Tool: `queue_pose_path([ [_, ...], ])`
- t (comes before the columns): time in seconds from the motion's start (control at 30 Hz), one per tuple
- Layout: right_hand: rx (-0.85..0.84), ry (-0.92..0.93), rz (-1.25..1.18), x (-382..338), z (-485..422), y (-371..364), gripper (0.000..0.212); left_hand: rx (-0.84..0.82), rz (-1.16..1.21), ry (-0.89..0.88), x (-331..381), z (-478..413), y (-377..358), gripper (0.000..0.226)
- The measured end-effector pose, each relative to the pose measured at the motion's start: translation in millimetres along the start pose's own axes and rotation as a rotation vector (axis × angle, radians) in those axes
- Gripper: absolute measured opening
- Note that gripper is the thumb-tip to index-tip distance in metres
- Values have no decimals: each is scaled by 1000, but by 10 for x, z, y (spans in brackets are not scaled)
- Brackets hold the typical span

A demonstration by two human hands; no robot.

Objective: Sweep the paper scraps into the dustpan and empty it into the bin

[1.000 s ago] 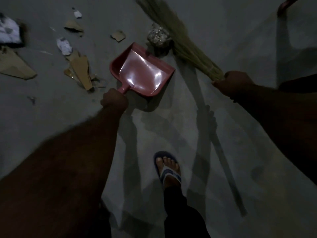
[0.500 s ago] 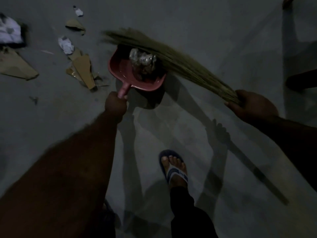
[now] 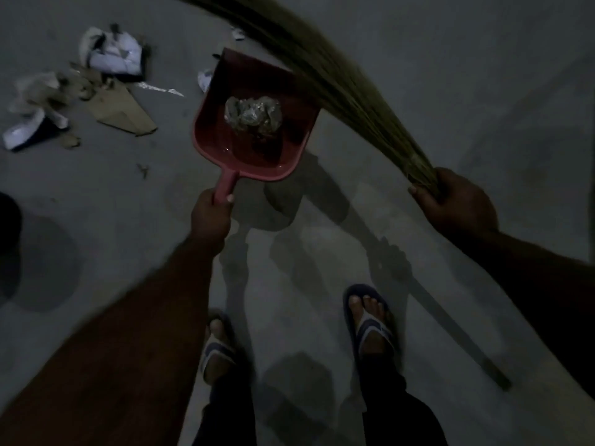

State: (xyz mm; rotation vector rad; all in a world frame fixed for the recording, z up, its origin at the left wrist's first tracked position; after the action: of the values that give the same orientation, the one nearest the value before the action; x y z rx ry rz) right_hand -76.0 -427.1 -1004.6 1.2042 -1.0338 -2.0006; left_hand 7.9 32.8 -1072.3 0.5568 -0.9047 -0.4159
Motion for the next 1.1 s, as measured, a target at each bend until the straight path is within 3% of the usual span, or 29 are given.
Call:
queue_pose_path([
  [0.23, -99, -137, -76, -424, -91, -337, 49, 32, -179, 46, -738, 151, 1006, 26],
  [0.4, -264, -236, -30, -600, -280, -596, 69, 33, -382, 74, -1346, 352, 1611, 29],
  [0.6, -268, -387, -83, -691, -520, -653, 59, 15, -541, 117, -1837, 174, 1762, 27],
  [0.7, -336, -450, -112, -745, -572, -823, 58, 15, -622, 97, -1809, -117, 1643, 27],
  [0.9, -490, -371, 63, -918, -473, -1203, 58, -25, -733, 19, -1378, -813, 1234, 33],
  [1.1, -601, -327, 39, -923, -178, -1393, 55, -51, -698, -69, -895, -1086, 867, 30],
])
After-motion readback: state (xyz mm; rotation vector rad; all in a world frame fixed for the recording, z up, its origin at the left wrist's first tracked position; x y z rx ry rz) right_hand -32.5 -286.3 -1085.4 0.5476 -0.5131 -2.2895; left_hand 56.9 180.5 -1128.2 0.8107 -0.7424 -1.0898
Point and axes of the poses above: each hand's wrist, its own z-axis away from the middle knuckle, its own y-axis out of the back of the hand, x = y × z, the point moved 10 cm from there along -z, towards the middle knuckle, and after that the axes turned 5 degrees about -z, right-handed, at the moved point
